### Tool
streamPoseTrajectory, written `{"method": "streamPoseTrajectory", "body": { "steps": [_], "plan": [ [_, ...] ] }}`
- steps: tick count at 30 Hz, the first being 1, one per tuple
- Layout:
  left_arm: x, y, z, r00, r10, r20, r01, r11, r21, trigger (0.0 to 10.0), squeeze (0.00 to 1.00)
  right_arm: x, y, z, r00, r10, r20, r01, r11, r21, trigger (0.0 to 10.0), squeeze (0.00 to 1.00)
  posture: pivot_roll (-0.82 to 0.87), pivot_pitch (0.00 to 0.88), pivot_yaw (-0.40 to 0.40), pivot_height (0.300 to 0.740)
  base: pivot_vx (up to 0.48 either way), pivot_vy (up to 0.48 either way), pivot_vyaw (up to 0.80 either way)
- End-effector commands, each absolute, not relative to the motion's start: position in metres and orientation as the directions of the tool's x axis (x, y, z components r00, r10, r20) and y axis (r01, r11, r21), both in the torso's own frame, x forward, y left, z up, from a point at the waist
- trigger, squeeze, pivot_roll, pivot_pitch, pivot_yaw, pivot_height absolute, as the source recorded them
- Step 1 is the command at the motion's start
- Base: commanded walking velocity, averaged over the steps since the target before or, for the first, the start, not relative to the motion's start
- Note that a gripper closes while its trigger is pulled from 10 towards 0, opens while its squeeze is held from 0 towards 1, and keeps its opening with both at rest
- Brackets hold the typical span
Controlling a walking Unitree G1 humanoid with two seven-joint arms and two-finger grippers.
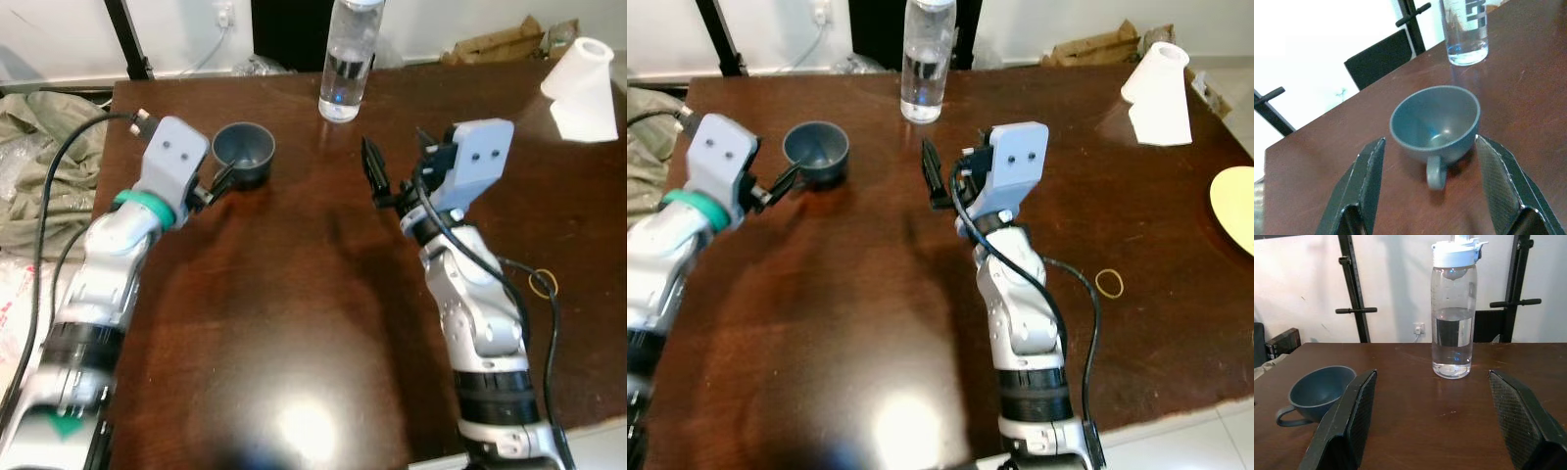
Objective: Setting the table
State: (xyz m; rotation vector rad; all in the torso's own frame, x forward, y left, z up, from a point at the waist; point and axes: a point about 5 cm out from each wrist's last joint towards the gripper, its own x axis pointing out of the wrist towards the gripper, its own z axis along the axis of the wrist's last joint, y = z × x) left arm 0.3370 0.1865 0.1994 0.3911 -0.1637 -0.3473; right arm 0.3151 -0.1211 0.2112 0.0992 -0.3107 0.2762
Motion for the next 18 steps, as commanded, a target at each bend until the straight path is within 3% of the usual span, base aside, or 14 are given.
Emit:
{"method": "streamPoseTrajectory", "body": {
  "steps": [1,9,18],
  "plan": [
    [0.324,0.184,0.202,0.93,-0.351,0.109,0.293,0.888,0.355,10.0,0.0,0.313,-0.122,0.207,0.921,0.253,0.297,-0.282,0.958,0.056,10.0,0.0,-0.09,0.111,0.02,0.74,0.0,0.0,0.0],
    [0.297,0.178,0.202,0.97,-0.138,0.198,0.1,0.976,0.193,10.0,0.0,0.312,-0.126,0.193,0.939,0.233,0.253,-0.254,0.966,0.053,10.0,0.0,-0.08,0.096,0.009,0.74,0.0,0.0,0.0],
    [0.294,0.187,0.209,0.974,-0.079,0.213,0.038,0.981,0.188,10.0,0.0,0.311,-0.128,0.191,0.943,0.226,0.246,-0.247,0.968,0.056,10.0,0.0,-0.08,0.093,0.011,0.74,0.0,0.0,0.0]
  ]
}}
